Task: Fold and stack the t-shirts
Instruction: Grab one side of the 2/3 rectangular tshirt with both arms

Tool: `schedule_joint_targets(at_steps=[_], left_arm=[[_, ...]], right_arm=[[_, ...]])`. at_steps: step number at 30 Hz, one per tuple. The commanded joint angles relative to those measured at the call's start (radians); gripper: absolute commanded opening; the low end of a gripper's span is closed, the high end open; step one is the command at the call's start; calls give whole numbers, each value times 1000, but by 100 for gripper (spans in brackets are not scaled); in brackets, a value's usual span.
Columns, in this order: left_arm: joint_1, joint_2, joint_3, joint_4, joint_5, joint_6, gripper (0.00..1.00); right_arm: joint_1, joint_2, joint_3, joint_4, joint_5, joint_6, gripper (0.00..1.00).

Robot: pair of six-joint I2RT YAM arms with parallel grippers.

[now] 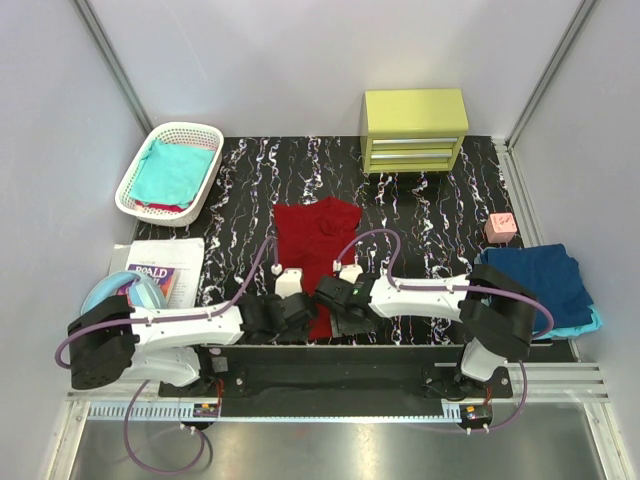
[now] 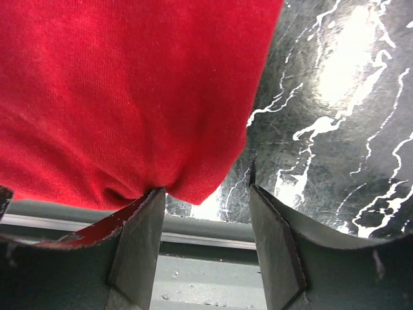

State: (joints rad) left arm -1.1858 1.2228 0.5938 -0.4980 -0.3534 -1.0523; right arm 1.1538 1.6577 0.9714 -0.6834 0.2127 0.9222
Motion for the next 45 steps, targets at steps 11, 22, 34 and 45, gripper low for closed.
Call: schedule_joint_targets(at_steps=[11,22,34,45], left_arm=[[-18,-9,-15,27,16,-49,56],[-40,-82,21,-90,-35,-71,61],[-41,9,-37,22,17,-95,50],[-44,15,-25,19,14,-74,37]], right_arm=[[9,1,12,21,13,-8,62],[9,1,26,7,28,-16,62],[7,34,26,8,56,4,57],[9,25,33,-10,76,9,12]])
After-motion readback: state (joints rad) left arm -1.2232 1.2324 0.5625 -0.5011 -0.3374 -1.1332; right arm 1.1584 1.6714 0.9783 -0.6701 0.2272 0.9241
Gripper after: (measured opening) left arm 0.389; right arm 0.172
